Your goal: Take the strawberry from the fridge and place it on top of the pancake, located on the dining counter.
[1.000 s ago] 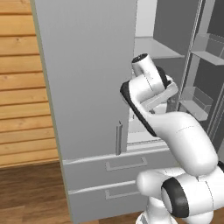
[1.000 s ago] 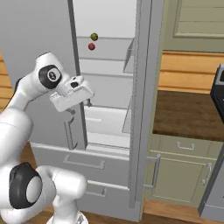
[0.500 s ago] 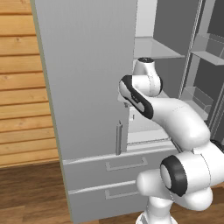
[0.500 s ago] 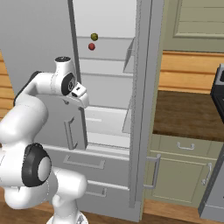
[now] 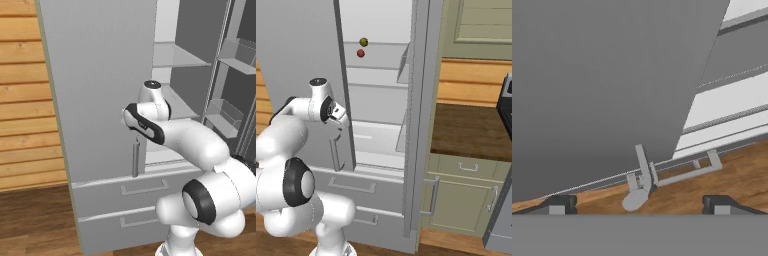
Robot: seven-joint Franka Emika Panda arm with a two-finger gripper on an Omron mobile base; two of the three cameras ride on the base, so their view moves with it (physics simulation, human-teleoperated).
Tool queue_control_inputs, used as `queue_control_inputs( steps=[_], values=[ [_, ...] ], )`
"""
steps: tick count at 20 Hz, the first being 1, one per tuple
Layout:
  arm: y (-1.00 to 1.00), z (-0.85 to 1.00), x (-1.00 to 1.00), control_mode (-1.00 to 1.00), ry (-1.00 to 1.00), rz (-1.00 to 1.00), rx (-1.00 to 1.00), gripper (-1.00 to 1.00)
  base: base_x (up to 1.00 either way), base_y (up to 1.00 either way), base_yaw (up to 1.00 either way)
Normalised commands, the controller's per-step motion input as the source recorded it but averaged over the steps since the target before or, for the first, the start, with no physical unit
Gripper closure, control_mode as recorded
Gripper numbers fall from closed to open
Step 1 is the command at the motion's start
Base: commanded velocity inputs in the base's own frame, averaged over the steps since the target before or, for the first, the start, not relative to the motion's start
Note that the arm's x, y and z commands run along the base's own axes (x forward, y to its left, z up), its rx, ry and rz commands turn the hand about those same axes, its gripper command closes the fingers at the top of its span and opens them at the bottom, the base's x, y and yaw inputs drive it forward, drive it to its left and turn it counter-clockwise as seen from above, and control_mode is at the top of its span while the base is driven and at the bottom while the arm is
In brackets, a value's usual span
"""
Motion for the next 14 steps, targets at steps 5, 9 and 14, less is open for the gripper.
queue_control_inputs(
  steps=[5,9,14],
  values=[
    [0.1,-0.48,0.04,-1.0,0.0,0.03,-0.14,-1.0,0.0,0.0,0.0],
    [-0.1,-0.38,0.04,-1.0,-0.03,0.0,-0.08,-1.0,0.0,0.0,0.0],
    [-0.09,-0.27,0.13,-1.0,-0.02,0.05,-0.01,-1.0,0.0,0.0,0.0]
  ],
)
